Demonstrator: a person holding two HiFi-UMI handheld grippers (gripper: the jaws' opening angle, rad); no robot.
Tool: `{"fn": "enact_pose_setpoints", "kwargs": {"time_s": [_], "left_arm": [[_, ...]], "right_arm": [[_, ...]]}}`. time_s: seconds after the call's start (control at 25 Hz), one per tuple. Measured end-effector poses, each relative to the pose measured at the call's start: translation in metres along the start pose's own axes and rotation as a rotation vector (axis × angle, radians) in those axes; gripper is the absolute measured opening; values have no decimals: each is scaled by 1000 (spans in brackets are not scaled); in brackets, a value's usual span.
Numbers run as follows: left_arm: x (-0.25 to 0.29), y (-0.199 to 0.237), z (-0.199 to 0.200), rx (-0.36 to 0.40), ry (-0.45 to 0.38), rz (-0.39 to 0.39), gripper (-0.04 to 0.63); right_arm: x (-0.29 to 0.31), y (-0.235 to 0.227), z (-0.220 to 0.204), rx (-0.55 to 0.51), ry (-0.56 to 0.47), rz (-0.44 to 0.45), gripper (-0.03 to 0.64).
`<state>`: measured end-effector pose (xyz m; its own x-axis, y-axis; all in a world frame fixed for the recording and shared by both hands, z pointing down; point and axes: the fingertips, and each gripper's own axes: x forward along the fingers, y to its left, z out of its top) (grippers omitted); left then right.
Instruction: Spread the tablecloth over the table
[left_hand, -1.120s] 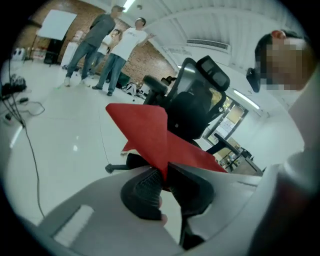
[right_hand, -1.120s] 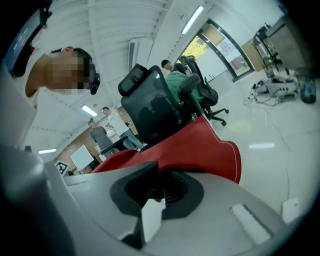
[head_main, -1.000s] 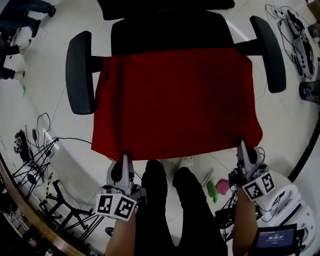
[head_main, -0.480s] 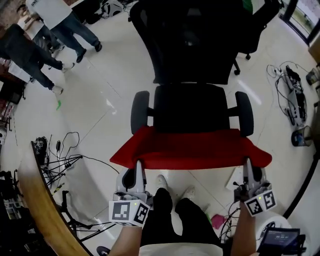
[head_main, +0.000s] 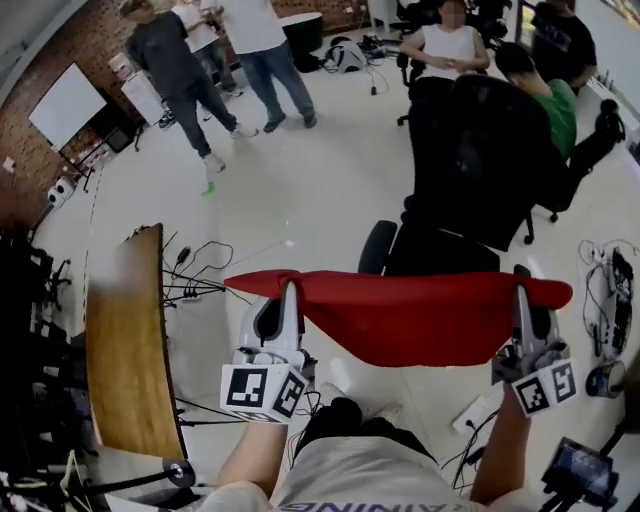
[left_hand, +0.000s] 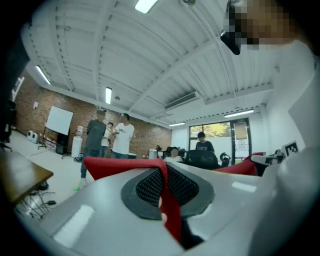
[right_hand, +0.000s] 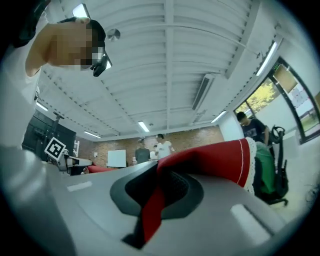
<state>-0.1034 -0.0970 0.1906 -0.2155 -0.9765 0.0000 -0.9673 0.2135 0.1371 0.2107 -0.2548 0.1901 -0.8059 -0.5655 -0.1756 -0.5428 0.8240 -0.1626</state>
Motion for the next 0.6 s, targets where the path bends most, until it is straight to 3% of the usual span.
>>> {"fn": "enact_pose_setpoints", "kwargs": {"time_s": [0.2,0.6], "left_arm": [[-57,77,52,30,-64,122,18],[-212,247,94,46,-164,580,18]], "right_arm": [[62,81,9,30,-39,148,18],[228,292,-22,-5,11,623,18]]}}
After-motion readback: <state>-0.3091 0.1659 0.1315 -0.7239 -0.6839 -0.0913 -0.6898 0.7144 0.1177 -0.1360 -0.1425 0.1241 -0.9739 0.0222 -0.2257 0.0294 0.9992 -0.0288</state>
